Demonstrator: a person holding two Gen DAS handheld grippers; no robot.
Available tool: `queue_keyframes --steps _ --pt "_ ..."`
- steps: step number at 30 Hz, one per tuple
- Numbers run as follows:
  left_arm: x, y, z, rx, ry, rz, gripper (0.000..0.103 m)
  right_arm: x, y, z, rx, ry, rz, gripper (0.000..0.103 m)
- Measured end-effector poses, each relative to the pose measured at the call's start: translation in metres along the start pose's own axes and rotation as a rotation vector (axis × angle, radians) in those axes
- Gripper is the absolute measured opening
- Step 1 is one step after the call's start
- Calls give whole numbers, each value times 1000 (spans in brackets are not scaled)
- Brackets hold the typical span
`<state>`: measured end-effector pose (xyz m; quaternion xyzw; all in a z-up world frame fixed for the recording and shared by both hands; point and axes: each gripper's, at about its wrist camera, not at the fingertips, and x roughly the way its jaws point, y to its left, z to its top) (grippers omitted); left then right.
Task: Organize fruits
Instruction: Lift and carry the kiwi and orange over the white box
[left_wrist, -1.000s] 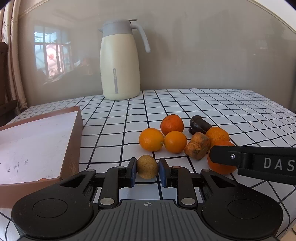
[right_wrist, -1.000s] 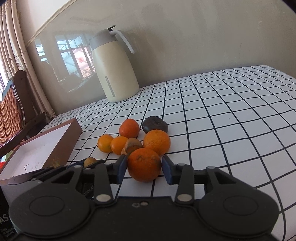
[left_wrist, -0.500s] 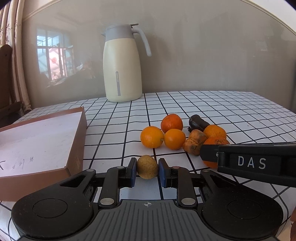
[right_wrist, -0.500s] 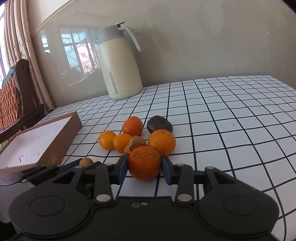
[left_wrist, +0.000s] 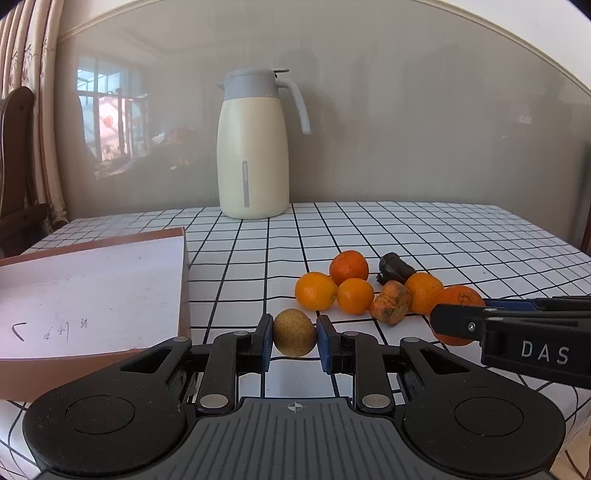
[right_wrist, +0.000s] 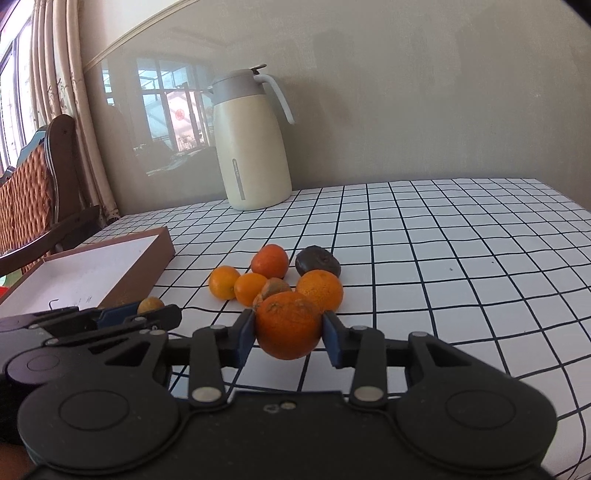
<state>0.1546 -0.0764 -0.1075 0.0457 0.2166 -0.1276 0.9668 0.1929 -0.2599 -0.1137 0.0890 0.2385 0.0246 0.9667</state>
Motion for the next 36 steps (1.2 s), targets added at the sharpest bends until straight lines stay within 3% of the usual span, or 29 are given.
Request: queue_keyframes --steps 13,36 --pt "-38 25 -2 4 -45 13 25 -23 29 2 -70 -55 73 31" --pt "-92 118 -13 -124 -105 204 25 -28 114 5 -186 -119 278 31"
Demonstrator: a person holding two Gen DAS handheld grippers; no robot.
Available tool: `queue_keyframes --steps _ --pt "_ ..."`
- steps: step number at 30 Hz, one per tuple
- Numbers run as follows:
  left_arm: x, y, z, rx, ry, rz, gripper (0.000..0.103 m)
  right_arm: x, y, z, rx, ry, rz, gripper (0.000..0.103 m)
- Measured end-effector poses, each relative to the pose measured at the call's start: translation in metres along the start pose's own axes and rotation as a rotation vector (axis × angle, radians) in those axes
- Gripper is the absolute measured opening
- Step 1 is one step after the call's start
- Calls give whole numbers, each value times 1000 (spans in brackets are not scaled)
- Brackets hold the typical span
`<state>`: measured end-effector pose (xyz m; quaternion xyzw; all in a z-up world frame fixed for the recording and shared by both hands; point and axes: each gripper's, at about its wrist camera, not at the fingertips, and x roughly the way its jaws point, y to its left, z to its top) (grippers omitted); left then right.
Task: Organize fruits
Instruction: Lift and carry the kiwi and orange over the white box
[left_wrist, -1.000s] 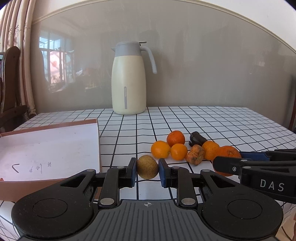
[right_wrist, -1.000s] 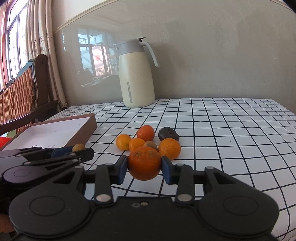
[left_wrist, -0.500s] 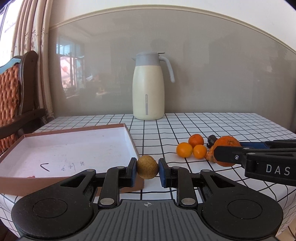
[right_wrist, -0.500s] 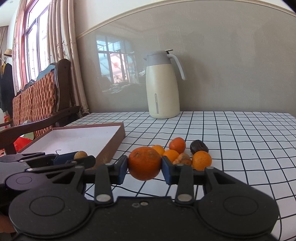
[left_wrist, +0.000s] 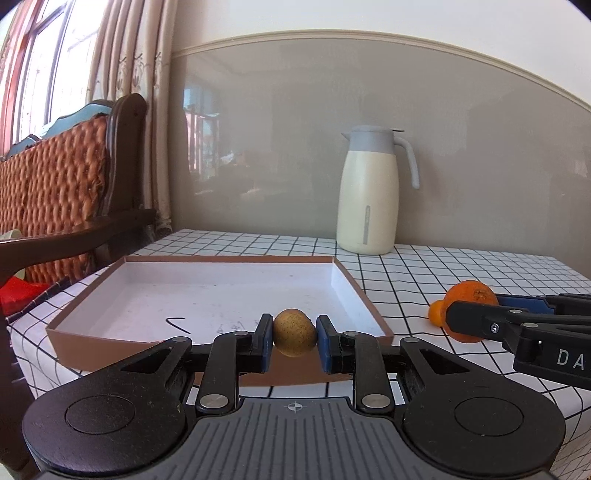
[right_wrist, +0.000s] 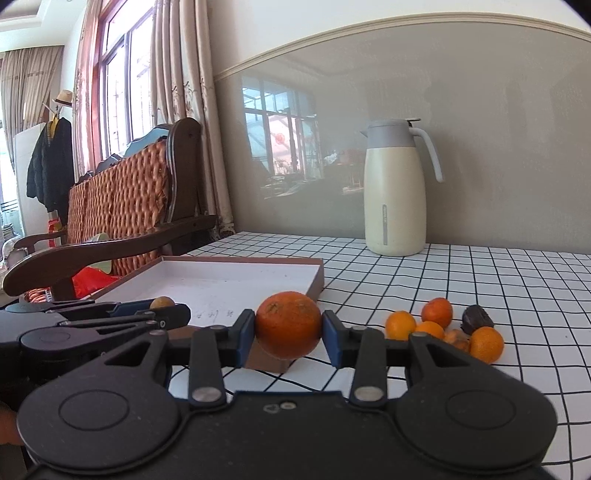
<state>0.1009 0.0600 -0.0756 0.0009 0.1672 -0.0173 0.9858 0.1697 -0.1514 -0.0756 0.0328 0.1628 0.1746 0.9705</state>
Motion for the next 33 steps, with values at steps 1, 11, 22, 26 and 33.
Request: queue_keyframes --steps 1,11,22,26,33 --pt "-2 5 0 -7 -5 9 25 1 4 1 -6 -3 9 31" --pt "-17 45 -1 -56 -43 102 25 12 35 7 -30 -27 91 31" --pt "-21 86 2 -111 -81 193 25 21 58 15 -58 -78 132 31" --pt "-16 98 4 -129 -85 214 25 29 60 16 -49 -77 134 31" --pt "-10 107 10 -115 -99 227 25 38 61 20 -35 -88 125 31"
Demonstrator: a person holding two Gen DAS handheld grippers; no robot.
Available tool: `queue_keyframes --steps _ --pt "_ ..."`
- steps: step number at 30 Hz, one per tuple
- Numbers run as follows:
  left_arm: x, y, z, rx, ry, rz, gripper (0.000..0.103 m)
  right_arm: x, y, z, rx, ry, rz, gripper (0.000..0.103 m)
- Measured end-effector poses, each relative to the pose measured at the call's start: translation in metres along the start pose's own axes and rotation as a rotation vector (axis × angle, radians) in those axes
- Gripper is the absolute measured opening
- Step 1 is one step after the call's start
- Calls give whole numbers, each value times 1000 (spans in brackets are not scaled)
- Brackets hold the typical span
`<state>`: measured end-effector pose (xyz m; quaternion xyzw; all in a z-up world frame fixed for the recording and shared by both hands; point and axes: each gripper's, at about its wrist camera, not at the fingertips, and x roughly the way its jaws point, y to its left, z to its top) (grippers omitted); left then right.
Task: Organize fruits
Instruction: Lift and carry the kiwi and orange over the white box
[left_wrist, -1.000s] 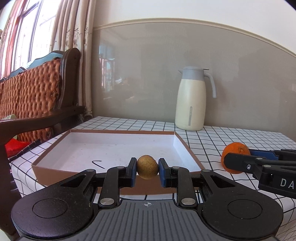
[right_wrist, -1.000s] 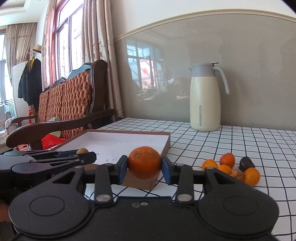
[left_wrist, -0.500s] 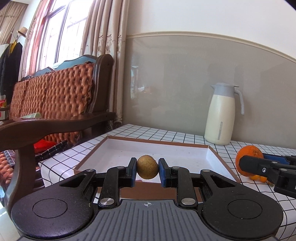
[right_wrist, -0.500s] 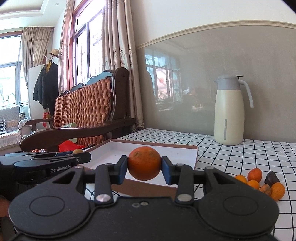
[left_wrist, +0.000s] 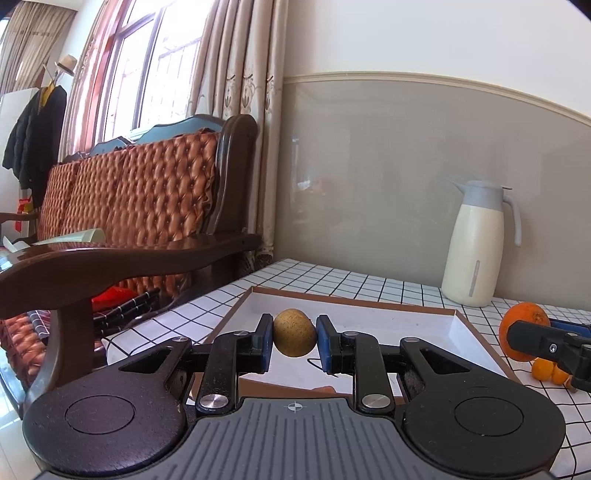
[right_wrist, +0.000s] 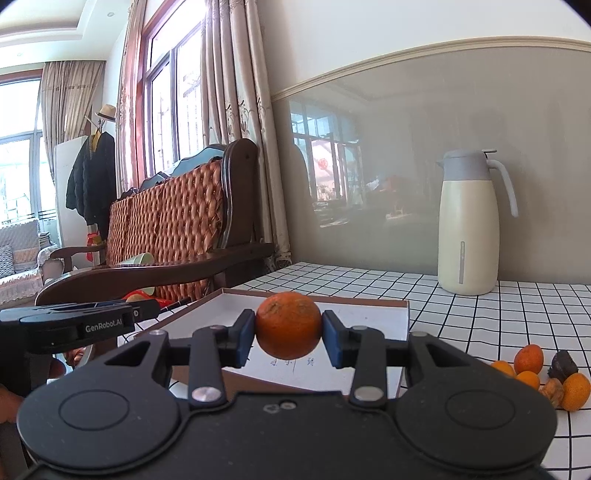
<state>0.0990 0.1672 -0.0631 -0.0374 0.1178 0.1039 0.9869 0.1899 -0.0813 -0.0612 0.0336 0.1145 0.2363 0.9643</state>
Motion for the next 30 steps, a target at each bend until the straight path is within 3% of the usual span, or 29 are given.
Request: queue_keyframes --steps 9,30 --pt "21 6 10 1 7 18 25 16 -3 3 10 4 -20 31" --pt "90 5 5 11 127 40 25 77 -33 2 59 95 -111 31"
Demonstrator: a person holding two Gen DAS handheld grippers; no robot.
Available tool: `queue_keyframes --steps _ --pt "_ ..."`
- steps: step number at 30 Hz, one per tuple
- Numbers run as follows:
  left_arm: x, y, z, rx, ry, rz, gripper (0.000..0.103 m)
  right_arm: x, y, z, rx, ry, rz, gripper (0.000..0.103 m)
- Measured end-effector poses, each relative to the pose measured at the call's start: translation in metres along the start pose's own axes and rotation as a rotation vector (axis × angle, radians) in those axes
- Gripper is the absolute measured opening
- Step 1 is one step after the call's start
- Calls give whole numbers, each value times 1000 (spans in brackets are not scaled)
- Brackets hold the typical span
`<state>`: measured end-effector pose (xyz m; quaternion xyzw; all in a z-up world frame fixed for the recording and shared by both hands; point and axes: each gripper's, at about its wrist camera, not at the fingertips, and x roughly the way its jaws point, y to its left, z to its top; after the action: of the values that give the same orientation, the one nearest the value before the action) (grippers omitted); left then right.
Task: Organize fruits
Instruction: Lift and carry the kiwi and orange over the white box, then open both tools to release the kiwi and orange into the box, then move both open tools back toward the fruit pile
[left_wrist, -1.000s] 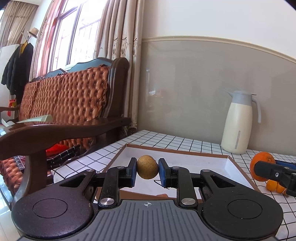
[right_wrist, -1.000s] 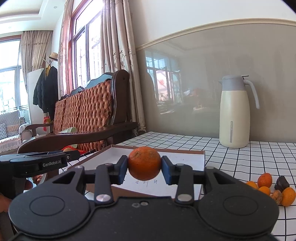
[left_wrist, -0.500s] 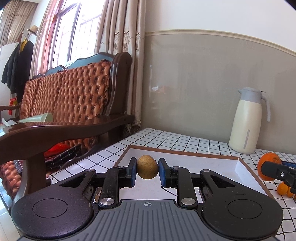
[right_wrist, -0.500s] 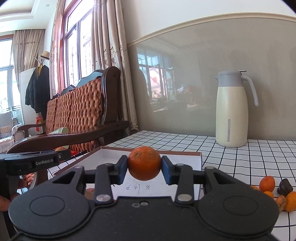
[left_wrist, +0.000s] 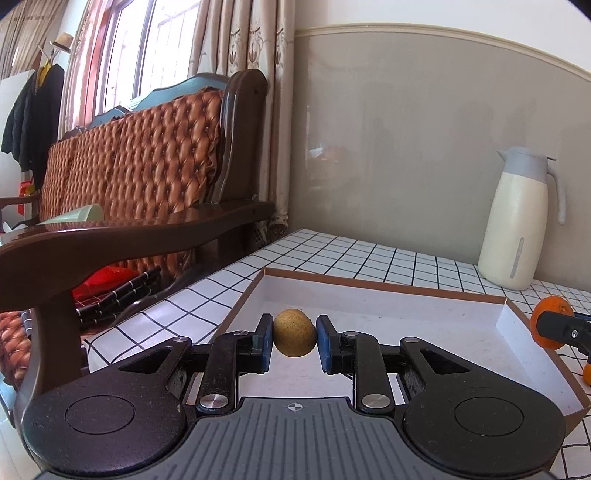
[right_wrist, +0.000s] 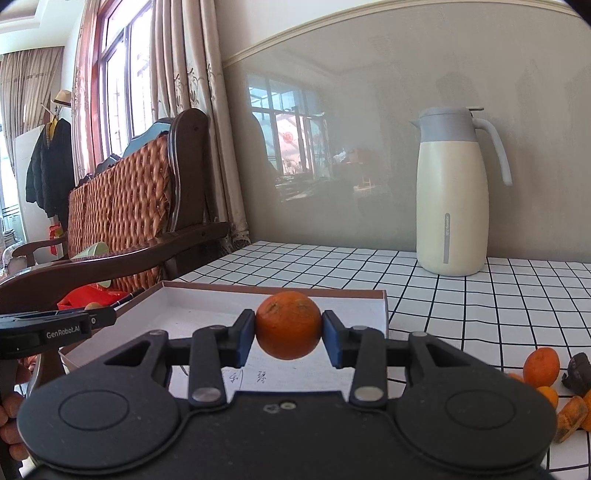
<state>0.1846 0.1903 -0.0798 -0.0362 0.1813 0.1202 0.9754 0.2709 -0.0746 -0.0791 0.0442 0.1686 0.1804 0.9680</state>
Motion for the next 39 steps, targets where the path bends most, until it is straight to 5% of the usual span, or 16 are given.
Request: queue_keyframes --steps 5,7,8,9,10,11,16,23,29,34,39 --pt "11 -1 -2 -19 29 6 26 10 -7 -4 23 23 -21 33" --pt "15 -2 -2 -15 47 7 26 11 -8 -5 22 16 -47 56" --pt "17 -2 -2 -17 54 7 34 8 -8 -5 26 -1 -59 81" --pt "17 -1 -2 -23 63 12 50 4 -9 -4 33 -34 -71 85" --pt "16 1 0 -38 58 30 95 -1 -10 -2 35 -66 -86 86" --pt "12 2 1 -57 25 55 103 -5 -10 0 37 -90 -98 88" --pt "-2 4 12 -44 -47 71 103 -19 -18 11 77 -156 -82 97" --pt "-4 1 12 -33 37 41 103 -21 -23 13 112 -134 -51 97" --pt "-8 0 3 -92 113 89 103 -26 -25 8 139 -112 -37 97" --pt "-42 6 -6 -147 -123 44 103 -30 -26 7 150 -96 -14 97" --pt "-40 1 3 -113 2 43 103 -36 -29 6 160 -82 3 97"
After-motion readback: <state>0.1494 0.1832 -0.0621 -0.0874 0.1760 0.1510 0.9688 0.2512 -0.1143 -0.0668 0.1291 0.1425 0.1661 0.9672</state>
